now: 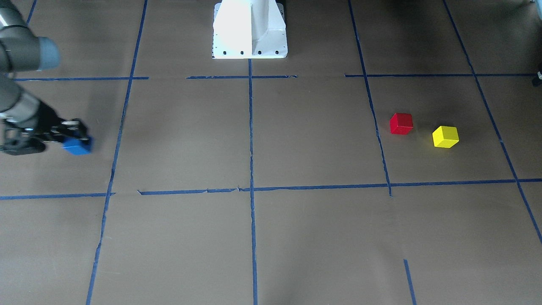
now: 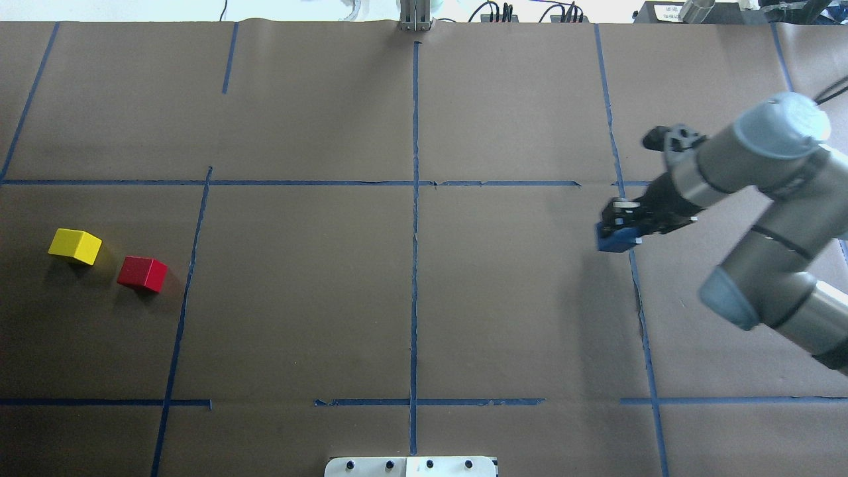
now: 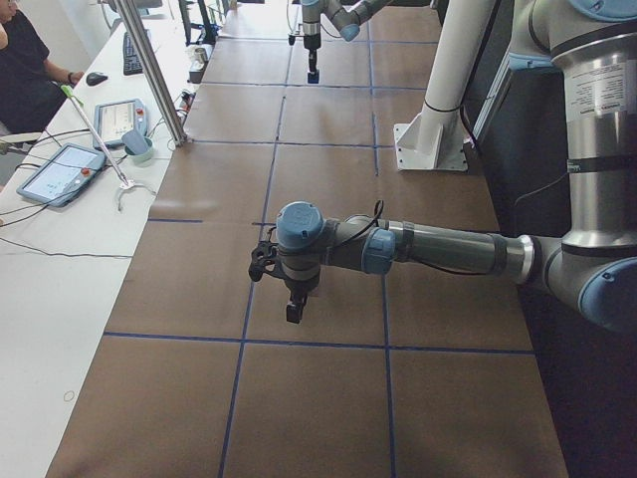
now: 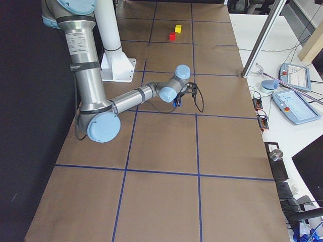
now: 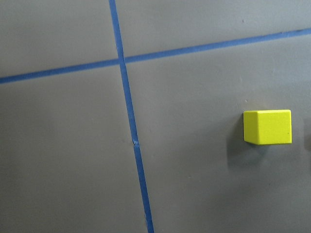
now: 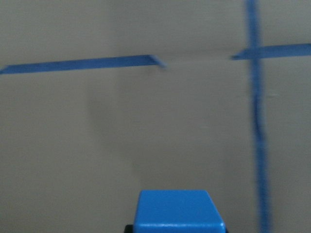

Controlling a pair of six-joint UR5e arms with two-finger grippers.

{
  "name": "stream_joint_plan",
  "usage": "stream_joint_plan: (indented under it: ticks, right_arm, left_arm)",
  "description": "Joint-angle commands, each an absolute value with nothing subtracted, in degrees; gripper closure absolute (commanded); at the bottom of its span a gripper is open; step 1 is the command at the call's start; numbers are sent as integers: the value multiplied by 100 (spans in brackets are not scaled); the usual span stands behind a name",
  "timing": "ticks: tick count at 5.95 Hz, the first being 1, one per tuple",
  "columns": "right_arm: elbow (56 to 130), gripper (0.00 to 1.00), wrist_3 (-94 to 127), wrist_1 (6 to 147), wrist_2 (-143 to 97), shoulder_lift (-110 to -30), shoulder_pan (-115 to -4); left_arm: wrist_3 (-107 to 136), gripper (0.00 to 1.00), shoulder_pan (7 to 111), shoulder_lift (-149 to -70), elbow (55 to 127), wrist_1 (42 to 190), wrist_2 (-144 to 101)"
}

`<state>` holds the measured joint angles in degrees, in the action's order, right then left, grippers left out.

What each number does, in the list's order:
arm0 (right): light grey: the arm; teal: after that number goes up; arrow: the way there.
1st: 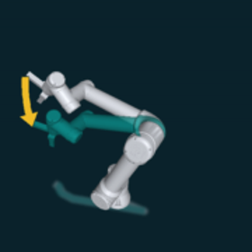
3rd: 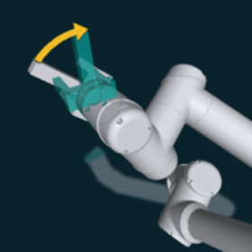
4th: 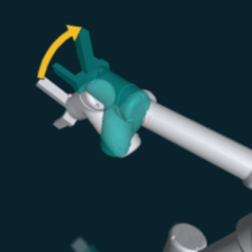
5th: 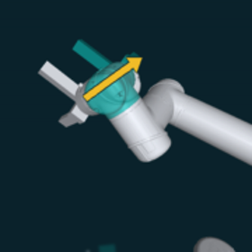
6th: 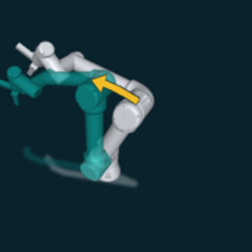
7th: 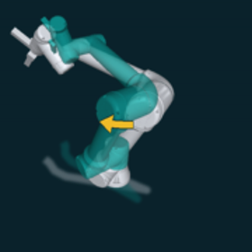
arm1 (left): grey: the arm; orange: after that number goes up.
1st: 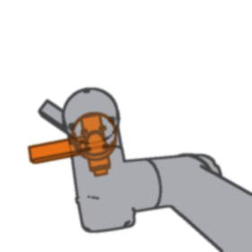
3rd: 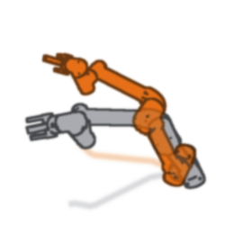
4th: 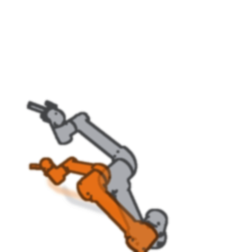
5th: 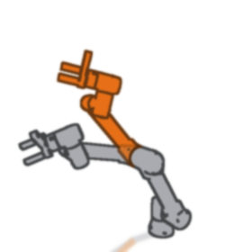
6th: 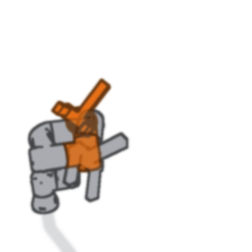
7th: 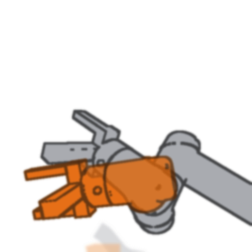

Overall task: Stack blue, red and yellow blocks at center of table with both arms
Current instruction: 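Carry the blue cube to the table center and set it down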

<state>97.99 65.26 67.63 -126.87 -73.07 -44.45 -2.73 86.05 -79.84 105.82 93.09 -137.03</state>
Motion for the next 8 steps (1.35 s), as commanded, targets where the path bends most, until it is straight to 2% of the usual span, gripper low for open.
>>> stream_joint_plan:
  ticks: [1, 4, 5, 6, 7, 8]
  right_arm:
    - [9146, 100, 8055, 7528, -11957, -5266, -3623]
    - [7870, 100, 8332, 7506, -11470, -4230, -3297]
    - [7744, 91, 8254, 7506, -11322, -4228, -3113]
    - [7691, 14, 8183, 7523, -10981, -4219, -2937]
    - [7673, 0, 7730, 7558, -10873, -4245, -2866]
    - [7725, 0, 7543, 7663, -10881, -4210, -2865]
  left_arm:
    - [-299, 0, 8604, -7928, 10530, 9396, -13702]
    - [-237, 0, 8604, -7936, 10573, 9396, -13702]
    - [-237, 0, 8604, -7928, 10608, 9404, -13702]
    - [-237, 0, 8604, -7928, 10626, 9404, -13702]
    - [-246, 0, 8604, -7928, 10626, 9404, -13702]
    - [-255, 0, 8596, -7928, 10626, 9404, -13702]
